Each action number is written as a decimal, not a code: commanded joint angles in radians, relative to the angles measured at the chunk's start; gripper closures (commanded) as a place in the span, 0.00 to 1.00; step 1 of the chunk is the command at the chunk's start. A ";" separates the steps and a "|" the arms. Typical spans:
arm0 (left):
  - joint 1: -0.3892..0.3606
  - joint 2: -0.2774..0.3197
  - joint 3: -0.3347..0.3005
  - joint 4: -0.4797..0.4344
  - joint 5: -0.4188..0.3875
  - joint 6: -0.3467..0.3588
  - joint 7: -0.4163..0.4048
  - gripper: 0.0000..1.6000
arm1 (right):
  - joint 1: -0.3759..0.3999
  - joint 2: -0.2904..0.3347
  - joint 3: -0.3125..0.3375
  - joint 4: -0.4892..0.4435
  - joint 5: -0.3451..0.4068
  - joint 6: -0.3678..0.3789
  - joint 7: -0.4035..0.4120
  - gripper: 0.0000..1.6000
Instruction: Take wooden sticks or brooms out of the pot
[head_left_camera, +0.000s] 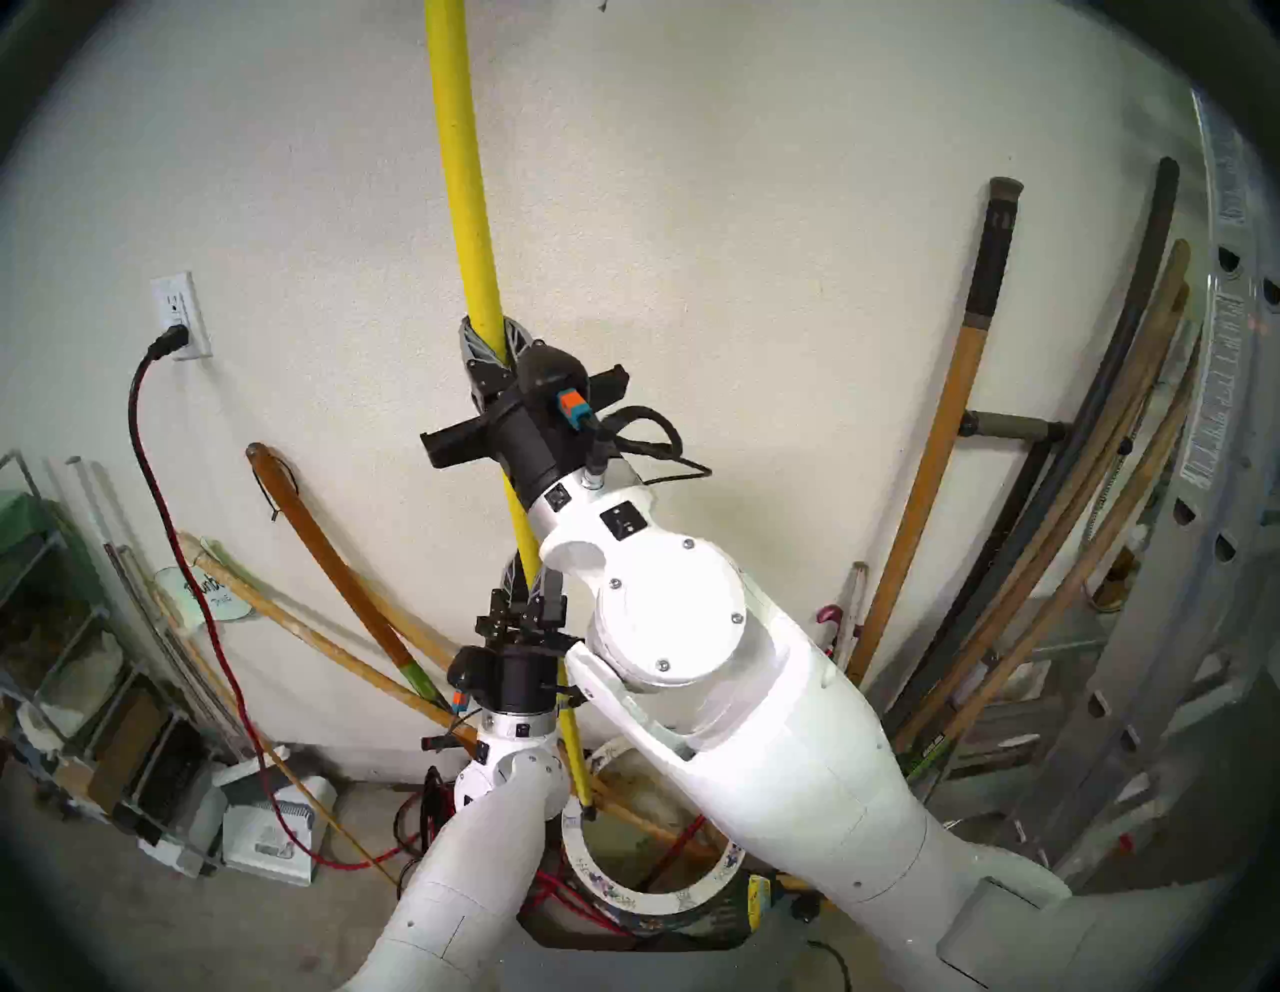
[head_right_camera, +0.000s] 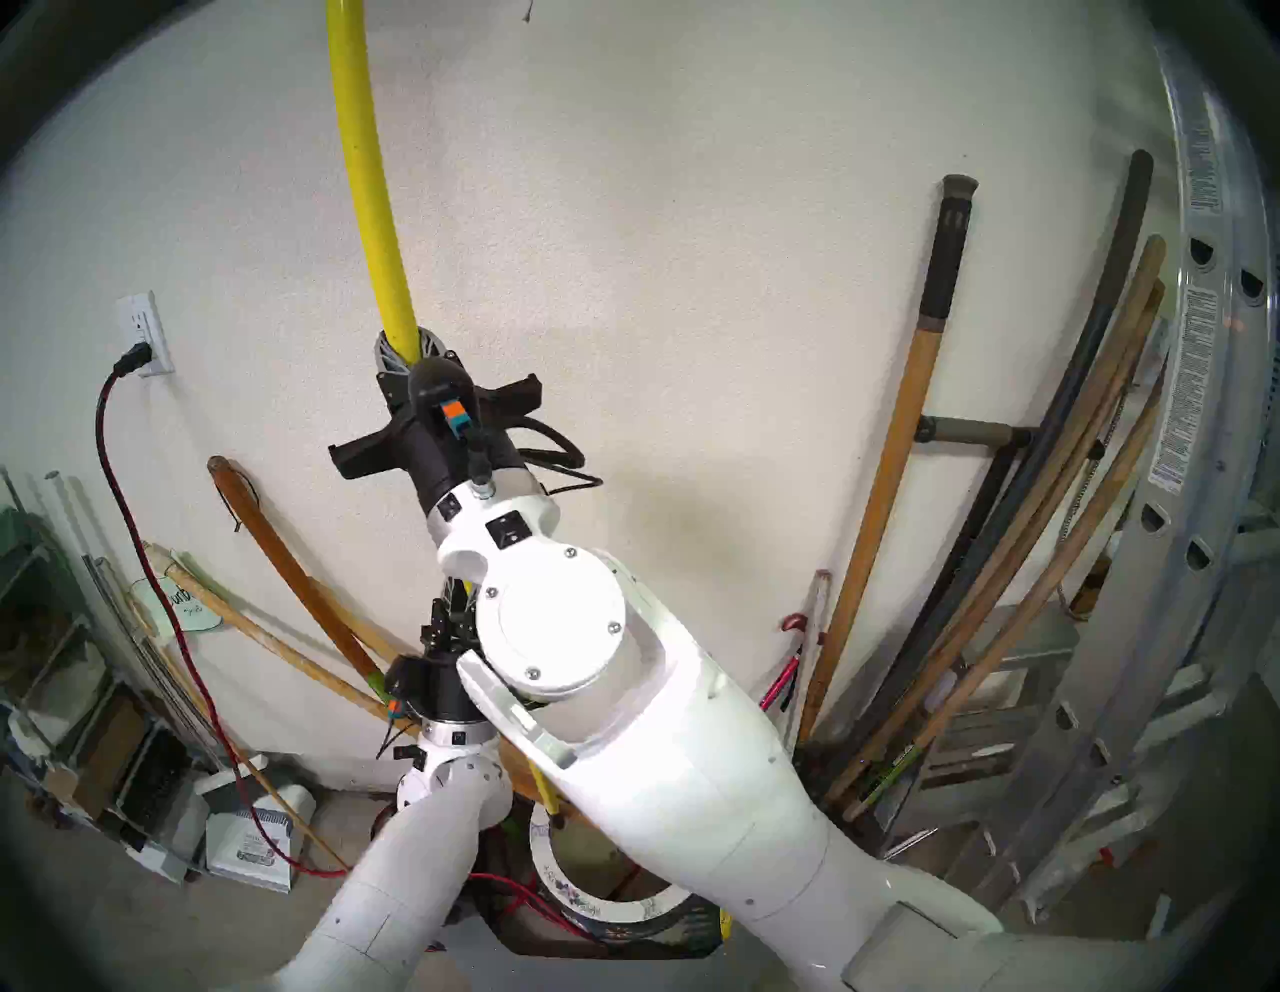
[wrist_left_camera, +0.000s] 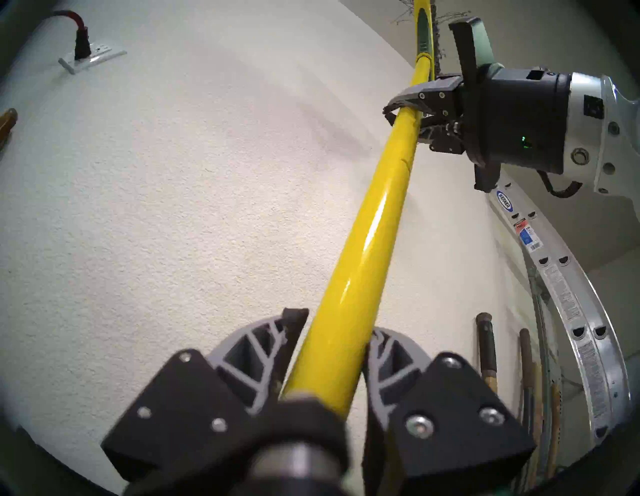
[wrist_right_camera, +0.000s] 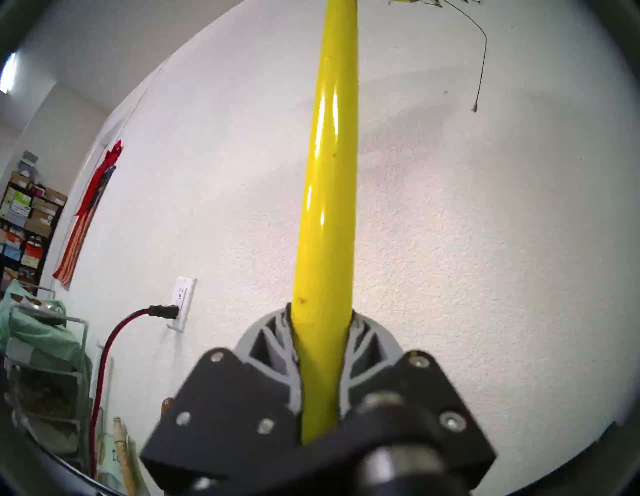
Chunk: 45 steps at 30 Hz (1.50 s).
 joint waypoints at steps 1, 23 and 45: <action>-0.102 0.023 -0.067 -0.103 -0.027 -0.004 -0.026 1.00 | 0.014 -0.030 -0.025 0.014 0.004 0.017 0.010 1.00; -0.108 0.079 -0.122 -0.186 -0.011 -0.004 -0.021 1.00 | 0.121 -0.142 -0.037 0.098 0.021 0.069 0.035 1.00; -0.057 0.133 -0.199 -0.282 -0.032 -0.004 -0.009 1.00 | 0.142 -0.237 -0.111 0.195 0.032 0.110 0.032 1.00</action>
